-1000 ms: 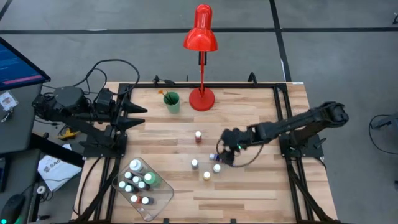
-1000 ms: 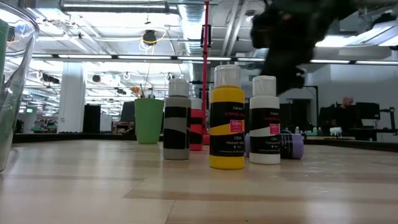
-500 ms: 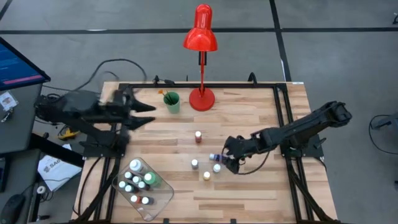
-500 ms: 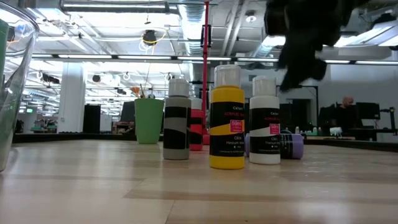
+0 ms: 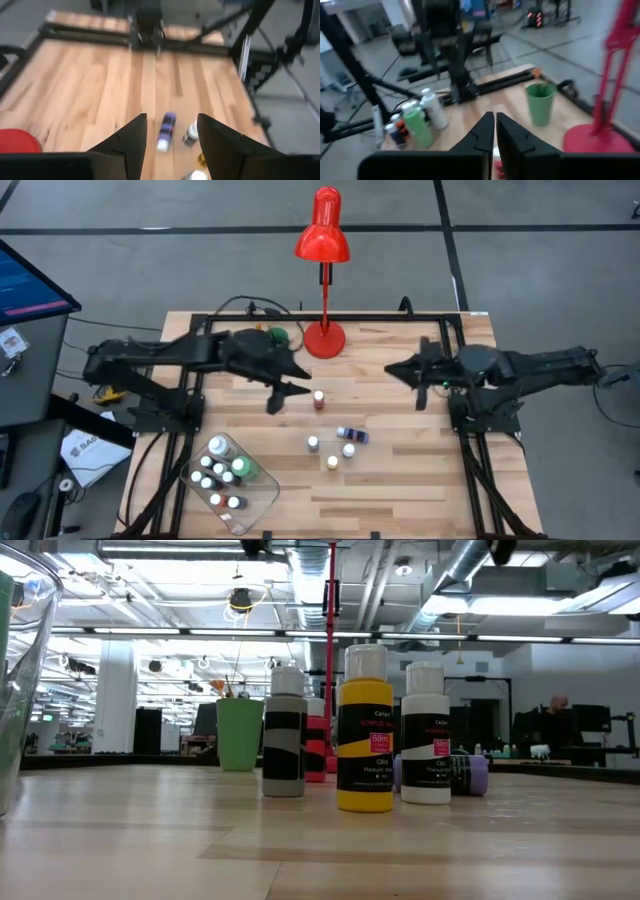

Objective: Pick & Place Paint Supplies
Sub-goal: Put the orange coloring bottle into the transparent bin

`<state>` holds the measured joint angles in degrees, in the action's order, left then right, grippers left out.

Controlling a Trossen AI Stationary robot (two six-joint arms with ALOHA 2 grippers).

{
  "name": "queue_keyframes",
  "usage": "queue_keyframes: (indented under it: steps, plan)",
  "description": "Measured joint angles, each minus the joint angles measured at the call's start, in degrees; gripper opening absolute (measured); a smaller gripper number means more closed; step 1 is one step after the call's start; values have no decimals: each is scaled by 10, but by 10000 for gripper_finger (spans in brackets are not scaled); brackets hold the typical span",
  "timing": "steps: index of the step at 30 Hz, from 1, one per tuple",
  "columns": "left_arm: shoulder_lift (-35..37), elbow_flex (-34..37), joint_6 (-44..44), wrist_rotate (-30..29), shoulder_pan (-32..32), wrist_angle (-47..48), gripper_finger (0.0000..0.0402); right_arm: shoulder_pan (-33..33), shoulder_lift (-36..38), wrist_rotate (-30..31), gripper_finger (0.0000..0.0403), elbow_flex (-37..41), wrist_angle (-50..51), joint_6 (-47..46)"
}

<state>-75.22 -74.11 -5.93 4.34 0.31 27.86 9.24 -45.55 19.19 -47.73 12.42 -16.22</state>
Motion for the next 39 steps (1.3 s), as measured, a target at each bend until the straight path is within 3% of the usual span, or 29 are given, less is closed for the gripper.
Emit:
queue_keyframes:
  steps: [7, 16, 20, 27, 39]
  plan:
    - [-88, 0, 73, 84, 39, 1, 174, -63, 121, -25, 3, 118, -65, 12]
    - [-156, 0, 119, 87, 50, 2, 215, -117, 267, -114, 1, 299, -245, -1]
    - [-174, 0, 163, 47, 50, 1, 224, -124, 307, -118, 2, 346, -263, -17]
    - [-218, 0, 176, 37, 57, 4, 227, -132, 325, -114, 3, 386, -260, -18]
    - [-261, 0, 175, 19, 59, 13, 226, -127, 330, -142, 1, 387, -198, -25]
